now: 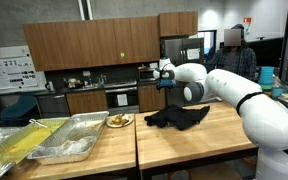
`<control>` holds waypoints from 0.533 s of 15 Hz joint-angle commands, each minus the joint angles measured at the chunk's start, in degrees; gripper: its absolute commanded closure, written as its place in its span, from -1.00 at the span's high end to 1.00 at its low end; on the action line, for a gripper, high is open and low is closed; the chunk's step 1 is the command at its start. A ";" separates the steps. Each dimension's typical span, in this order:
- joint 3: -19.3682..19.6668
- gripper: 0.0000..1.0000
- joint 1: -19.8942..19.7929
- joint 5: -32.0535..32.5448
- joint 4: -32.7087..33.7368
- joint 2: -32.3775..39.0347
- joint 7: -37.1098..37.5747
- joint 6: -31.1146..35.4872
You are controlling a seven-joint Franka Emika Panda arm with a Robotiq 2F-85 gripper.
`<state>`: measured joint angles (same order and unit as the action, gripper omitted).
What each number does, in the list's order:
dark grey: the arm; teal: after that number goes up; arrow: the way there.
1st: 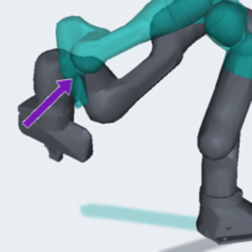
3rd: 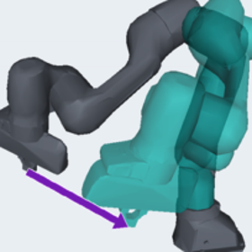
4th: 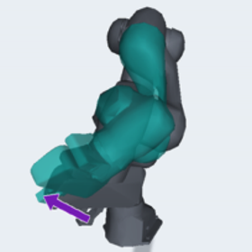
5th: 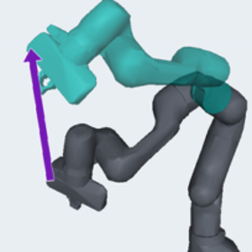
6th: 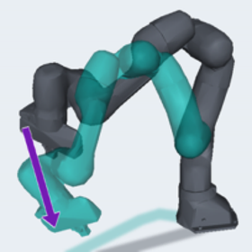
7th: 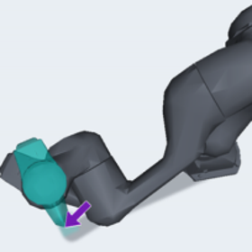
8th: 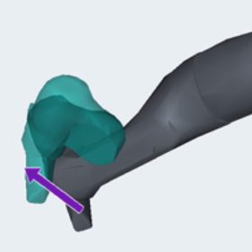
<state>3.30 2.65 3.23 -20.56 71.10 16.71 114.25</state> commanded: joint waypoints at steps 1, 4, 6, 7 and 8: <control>-1.89 1.00 -2.21 -2.13 0.00 -0.92 -1.05 -4.18; -3.03 1.00 -3.71 -3.00 0.01 -0.94 -1.96 -6.03; -3.65 1.00 -4.35 -3.24 0.01 -0.93 -3.02 -6.80; -3.84 1.00 -4.51 -3.31 0.01 -0.93 -3.68 -7.34; -4.12 1.00 -4.63 -3.38 0.01 -0.88 -4.29 -7.93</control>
<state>0.46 -1.21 0.97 -20.55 71.08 14.85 108.94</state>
